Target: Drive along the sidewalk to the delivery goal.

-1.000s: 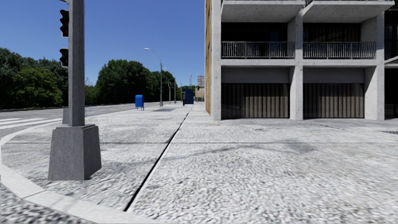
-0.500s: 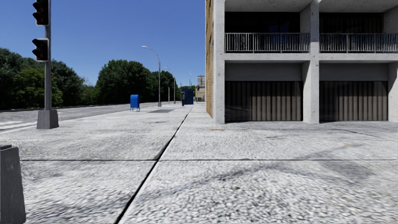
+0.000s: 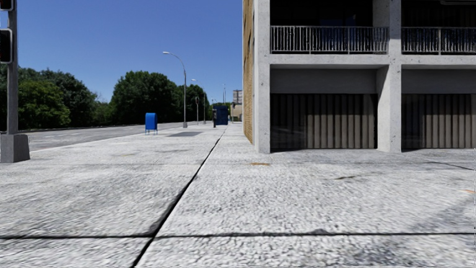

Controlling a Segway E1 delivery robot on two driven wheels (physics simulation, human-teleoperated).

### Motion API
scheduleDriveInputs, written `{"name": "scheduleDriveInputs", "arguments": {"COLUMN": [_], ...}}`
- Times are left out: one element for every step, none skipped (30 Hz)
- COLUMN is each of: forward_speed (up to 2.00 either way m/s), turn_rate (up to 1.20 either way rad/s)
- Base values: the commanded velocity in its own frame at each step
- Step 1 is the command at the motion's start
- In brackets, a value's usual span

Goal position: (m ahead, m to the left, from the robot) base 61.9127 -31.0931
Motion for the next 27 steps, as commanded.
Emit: {"name": "scheduleDriveInputs", "arguments": {"forward_speed": [2.0,2.0,2.0,2.0,2.0,2.0,2.0,2.0,2.0,2.0,2.0,2.0,2.0,2.0,2.0,2.0,2.0,2.0,2.0,2.0,2.0,2.0,2.0,2.0,2.0,2.0,2.0], "turn_rate": [0.0,0.0,0.0,0.0,0.0,0.0,0.05,0.16,0.27,0.27,0.41,0.54,0.59,0.6,0.6,0.6,0.61,0.61,0.61,0.17,0.17,0.06,0.03,0.02,0.01,0.01,0.0]}}
